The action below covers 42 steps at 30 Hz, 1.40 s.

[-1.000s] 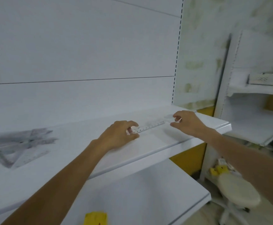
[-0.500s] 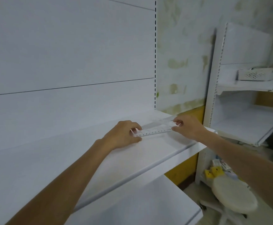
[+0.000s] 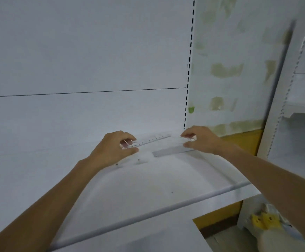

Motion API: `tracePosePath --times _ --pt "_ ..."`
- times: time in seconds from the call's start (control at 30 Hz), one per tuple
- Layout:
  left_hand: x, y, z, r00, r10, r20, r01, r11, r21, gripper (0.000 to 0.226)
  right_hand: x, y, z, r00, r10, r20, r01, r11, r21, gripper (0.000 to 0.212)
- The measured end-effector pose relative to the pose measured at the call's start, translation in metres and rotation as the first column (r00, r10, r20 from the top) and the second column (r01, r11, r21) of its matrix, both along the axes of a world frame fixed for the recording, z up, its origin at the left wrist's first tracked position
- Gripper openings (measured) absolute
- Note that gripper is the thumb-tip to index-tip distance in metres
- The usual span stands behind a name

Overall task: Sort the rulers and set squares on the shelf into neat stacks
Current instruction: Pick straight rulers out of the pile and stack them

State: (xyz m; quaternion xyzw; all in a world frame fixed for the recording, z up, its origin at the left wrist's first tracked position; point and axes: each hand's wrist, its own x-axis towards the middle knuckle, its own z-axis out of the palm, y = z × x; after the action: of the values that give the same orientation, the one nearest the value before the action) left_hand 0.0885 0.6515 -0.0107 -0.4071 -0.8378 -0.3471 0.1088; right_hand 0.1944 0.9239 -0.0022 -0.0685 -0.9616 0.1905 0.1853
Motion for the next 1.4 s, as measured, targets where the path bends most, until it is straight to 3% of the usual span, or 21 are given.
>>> tracePosePath --times 0.13,0.33,1.0,1.4 --pt "0.009 0.004 -0.006 0.995 0.098 0.029 -0.099 0.994 0.044 0.023 -0.010 0.014 0.001 0.982 0.160 0.097 -0.164 0.986 0.038 0.034" --pt "0.029 0.012 -0.017 0.984 0.171 0.050 -0.173 0.984 0.046 0.025 -0.018 0.023 -0.004 0.952 0.249 0.181 -0.260 0.965 0.037 0.033" --pt "0.040 0.024 -0.009 0.969 0.241 0.056 -0.241 0.970 -0.009 0.026 -0.024 0.043 -0.003 0.916 0.273 0.293 -0.307 0.949 0.073 0.037" --pt "0.041 0.016 -0.005 0.962 0.261 0.076 -0.262 0.965 -0.001 0.020 -0.028 0.042 -0.001 0.880 0.336 0.335 -0.388 0.916 0.101 0.027"
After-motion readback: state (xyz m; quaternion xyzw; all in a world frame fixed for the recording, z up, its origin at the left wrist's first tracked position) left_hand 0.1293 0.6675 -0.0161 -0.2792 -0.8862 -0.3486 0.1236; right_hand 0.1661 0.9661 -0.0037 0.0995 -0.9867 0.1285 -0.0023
